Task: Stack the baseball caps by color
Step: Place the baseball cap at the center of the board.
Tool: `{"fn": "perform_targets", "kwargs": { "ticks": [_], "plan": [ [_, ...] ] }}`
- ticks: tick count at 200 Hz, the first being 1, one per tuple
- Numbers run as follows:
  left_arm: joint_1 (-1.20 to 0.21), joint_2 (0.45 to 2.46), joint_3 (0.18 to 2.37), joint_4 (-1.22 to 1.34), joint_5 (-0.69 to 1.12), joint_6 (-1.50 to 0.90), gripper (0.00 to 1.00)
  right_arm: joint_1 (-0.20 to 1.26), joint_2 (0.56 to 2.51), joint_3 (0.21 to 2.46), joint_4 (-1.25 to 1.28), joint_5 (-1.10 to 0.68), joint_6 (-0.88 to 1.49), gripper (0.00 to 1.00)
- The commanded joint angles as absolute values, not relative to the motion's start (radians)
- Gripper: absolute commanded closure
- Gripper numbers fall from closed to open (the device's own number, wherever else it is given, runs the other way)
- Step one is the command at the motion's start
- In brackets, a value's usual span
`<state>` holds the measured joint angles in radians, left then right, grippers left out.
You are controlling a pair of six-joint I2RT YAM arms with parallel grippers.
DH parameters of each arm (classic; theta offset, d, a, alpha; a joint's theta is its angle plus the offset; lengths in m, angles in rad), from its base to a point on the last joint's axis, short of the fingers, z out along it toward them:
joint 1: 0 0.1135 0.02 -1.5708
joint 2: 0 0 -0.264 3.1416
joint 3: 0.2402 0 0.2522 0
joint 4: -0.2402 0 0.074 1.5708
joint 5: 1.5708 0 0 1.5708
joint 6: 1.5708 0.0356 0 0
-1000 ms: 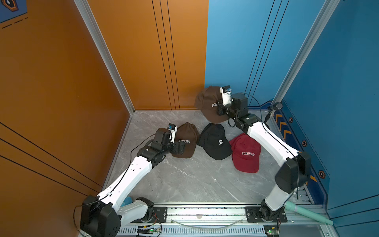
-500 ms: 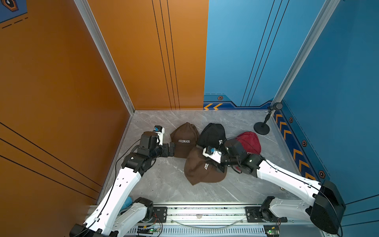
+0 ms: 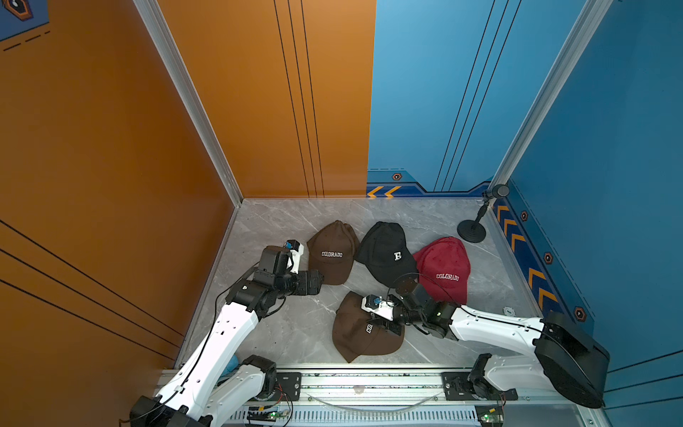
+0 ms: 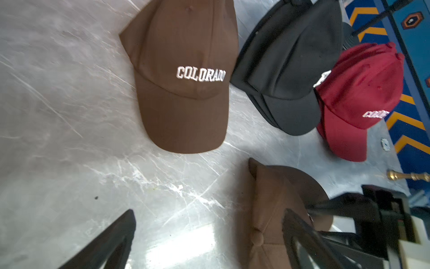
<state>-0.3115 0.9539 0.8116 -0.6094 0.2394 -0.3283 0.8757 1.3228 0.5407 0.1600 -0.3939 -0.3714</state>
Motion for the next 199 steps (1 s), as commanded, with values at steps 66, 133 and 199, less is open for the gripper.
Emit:
{"fn": "perform_targets", "kwargs": {
  "ticks": [66,133,199],
  "plan": [
    [-0.422,0.964,0.564,-0.397,0.536,-0.595,0.02,0.798,1.172,0.568,0.076,-0.408,-0.417,0.14],
    [-0.434,1.011,0.378,0.011,0.629,-0.784,0.29,0.805,1.073,0.551,0.045,-0.442,-0.393,0.08],
    [-0.441,1.063,0.354,0.178,0.72,-0.813,0.28,0.817,1.148,0.576,0.06,-0.469,-0.391,0.03]
  ]
}}
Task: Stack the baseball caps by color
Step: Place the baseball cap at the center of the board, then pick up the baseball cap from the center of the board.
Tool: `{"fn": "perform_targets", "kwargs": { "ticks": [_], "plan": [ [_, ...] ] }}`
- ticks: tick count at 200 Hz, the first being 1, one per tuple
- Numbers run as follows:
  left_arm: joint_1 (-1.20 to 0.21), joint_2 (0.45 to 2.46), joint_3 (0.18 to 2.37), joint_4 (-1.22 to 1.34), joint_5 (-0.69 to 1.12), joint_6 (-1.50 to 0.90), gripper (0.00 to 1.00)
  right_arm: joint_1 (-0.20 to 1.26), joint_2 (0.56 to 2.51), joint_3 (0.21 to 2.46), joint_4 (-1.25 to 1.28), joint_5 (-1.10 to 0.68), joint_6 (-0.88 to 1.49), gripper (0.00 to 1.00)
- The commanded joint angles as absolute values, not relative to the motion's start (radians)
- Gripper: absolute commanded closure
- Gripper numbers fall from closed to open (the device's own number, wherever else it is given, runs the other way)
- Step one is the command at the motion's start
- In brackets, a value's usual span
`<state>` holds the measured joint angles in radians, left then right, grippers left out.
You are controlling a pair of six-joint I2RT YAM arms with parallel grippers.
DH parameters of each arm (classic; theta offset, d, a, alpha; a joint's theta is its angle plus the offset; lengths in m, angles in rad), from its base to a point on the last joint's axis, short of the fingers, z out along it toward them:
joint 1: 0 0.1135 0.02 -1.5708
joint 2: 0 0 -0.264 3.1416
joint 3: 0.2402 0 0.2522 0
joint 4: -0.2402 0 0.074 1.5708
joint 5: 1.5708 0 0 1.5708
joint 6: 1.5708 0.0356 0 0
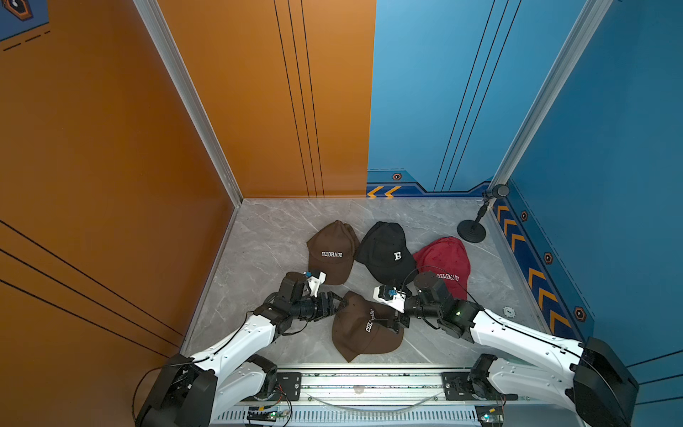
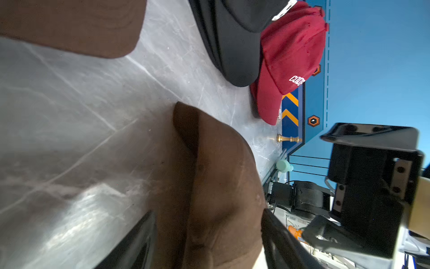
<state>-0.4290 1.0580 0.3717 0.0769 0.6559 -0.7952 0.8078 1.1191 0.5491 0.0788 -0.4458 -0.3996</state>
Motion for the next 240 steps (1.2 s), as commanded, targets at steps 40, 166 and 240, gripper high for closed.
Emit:
{"fn": "perform_targets", "kwargs": {
  "ticks": [40,166,240],
  "plan": [
    [-0.471,1.065,0.377,0.208,0.733,-0.804,0.33,0.819,1.198,0.6,0.075,-0.483,-0.388,0.0],
    [-0.492,1.119,0.397,0.313,0.745,-0.811,0.93,0.859,1.297,0.707,0.004,-0.501,-0.402,0.0],
    [-0.491,1.114,0.408,0.322,0.739,-0.816,1.0,0.92,1.389,0.755,0.019,-0.45,-0.335,0.21]
  ]
}}
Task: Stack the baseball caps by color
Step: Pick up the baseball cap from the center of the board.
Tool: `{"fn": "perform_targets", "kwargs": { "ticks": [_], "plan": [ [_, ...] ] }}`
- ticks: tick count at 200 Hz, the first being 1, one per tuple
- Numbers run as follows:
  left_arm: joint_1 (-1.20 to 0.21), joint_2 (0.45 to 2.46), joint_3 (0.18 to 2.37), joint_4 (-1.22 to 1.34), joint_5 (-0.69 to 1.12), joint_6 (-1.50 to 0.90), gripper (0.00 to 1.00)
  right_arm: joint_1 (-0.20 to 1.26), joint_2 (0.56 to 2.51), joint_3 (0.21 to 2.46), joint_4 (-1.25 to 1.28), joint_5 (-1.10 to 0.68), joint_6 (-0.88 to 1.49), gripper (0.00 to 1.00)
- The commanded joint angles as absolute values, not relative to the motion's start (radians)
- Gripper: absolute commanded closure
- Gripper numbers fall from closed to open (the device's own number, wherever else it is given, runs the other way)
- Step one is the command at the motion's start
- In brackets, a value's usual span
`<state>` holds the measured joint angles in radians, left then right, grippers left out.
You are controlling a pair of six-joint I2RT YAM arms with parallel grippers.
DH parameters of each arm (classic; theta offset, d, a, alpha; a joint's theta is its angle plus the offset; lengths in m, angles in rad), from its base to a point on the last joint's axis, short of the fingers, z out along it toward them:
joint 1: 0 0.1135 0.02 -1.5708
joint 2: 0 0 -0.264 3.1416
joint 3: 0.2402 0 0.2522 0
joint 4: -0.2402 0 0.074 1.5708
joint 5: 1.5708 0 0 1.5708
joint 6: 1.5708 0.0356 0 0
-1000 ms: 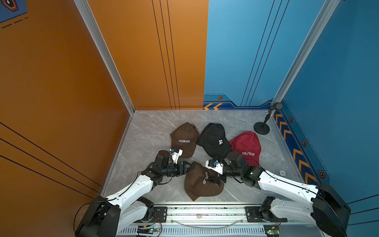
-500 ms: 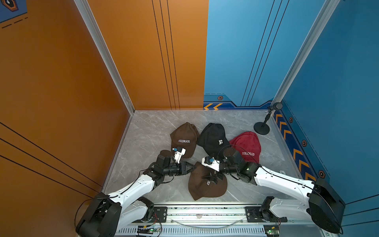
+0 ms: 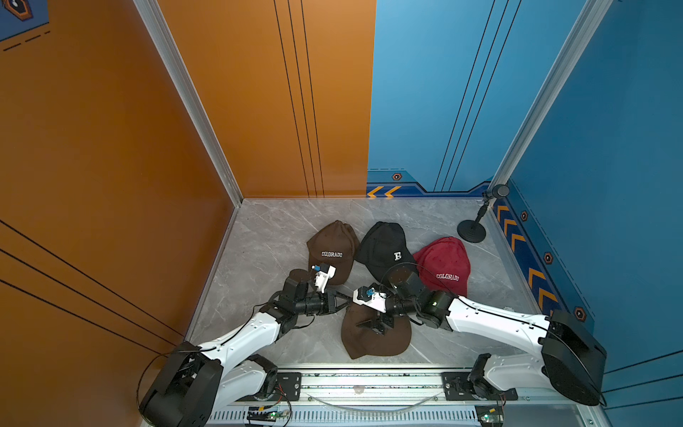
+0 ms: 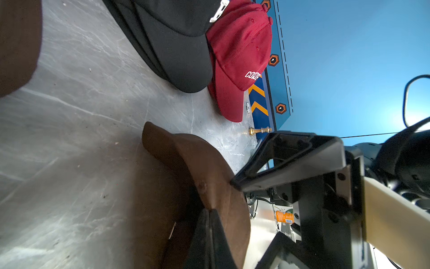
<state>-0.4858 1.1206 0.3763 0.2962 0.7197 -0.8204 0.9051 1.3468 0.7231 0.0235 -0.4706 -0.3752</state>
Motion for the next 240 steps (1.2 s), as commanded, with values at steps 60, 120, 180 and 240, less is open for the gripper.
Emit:
{"fn": "perform_targets", "kwargs": {
  "ticks": [60,120,180,240],
  "plan": [
    [-0.492,1.109,0.429,0.321,0.745,-0.816,1.0,0.945,1.468,0.813,-0.013,-0.387,-0.336,0.61],
    [-0.491,1.099,0.432,0.323,0.747,-0.816,1.0,0.947,1.468,0.829,-0.046,-0.363,-0.353,0.9],
    [-0.39,0.958,0.637,-0.295,0.528,-0.479,0.18,0.937,1.416,0.894,-0.162,-0.265,-0.289,1.0],
    [-0.359,0.806,0.794,-0.563,-0.139,-0.32,0.02,0.934,1.488,1.205,-0.221,0.073,0.117,1.0]
  ]
}}
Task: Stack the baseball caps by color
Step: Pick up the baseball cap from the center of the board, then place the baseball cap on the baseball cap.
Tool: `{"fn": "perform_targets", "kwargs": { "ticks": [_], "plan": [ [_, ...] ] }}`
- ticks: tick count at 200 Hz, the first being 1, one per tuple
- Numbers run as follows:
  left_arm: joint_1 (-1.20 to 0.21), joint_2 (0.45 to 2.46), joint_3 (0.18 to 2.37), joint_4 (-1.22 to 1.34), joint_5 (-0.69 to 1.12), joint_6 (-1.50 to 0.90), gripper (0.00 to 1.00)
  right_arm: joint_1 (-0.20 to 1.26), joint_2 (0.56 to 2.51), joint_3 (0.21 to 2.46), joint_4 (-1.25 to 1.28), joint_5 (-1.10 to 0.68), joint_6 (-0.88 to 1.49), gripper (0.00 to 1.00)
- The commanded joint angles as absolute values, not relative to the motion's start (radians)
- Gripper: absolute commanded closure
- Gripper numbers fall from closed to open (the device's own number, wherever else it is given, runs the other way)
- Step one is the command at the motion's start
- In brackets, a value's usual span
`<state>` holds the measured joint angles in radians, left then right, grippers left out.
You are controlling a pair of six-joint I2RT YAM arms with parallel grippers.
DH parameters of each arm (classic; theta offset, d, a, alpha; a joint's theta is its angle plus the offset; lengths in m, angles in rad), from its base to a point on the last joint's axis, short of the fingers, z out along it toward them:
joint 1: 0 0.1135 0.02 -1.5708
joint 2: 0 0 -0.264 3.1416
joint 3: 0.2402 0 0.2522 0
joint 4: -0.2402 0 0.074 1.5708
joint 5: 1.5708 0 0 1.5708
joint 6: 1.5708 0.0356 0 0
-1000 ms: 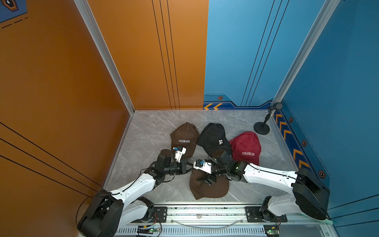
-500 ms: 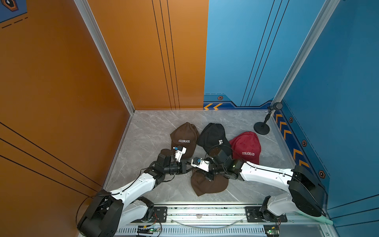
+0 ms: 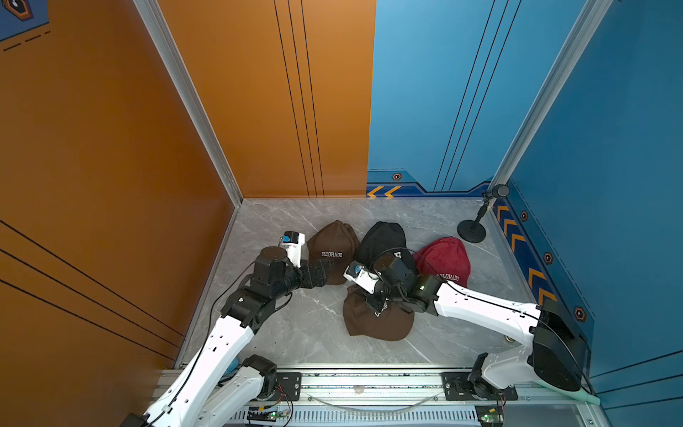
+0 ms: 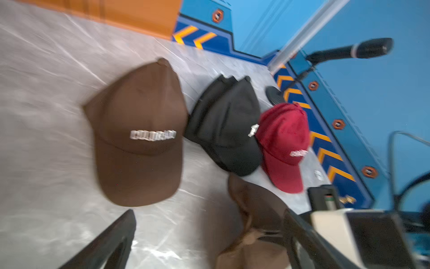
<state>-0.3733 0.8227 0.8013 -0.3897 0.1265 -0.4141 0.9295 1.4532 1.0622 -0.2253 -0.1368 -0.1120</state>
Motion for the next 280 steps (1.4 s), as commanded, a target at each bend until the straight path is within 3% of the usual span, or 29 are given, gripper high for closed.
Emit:
{"fn": "perform_targets", "kwargs": {
  "ticks": [1,60,111,154,183,280],
  "plan": [
    [-0.359,0.805,0.794,-0.563,-0.141,-0.32,0.02,0.935,1.491,1.21,-0.217,0.081,0.125,1.0],
    [-0.359,0.632,0.732,-0.629,-0.342,-0.331,0.02,0.965,1.781,1.575,-0.148,0.524,0.563,1.0],
    [-0.356,0.657,0.729,-0.633,-0.307,-0.345,0.02,1.015,2.1,1.933,-0.288,0.882,0.761,1.0],
    [-0.35,0.704,0.711,-0.583,-0.245,-0.348,0.02,1.017,2.328,2.229,-0.427,0.954,0.792,1.0],
    [-0.335,0.71,0.703,-0.567,-0.219,-0.35,0.02,1.014,2.393,2.31,-0.457,0.989,0.784,1.0],
    [-0.302,0.756,0.695,-0.524,-0.137,-0.353,0.02,0.947,2.417,2.252,-0.433,0.904,0.817,1.0]
  ]
}}
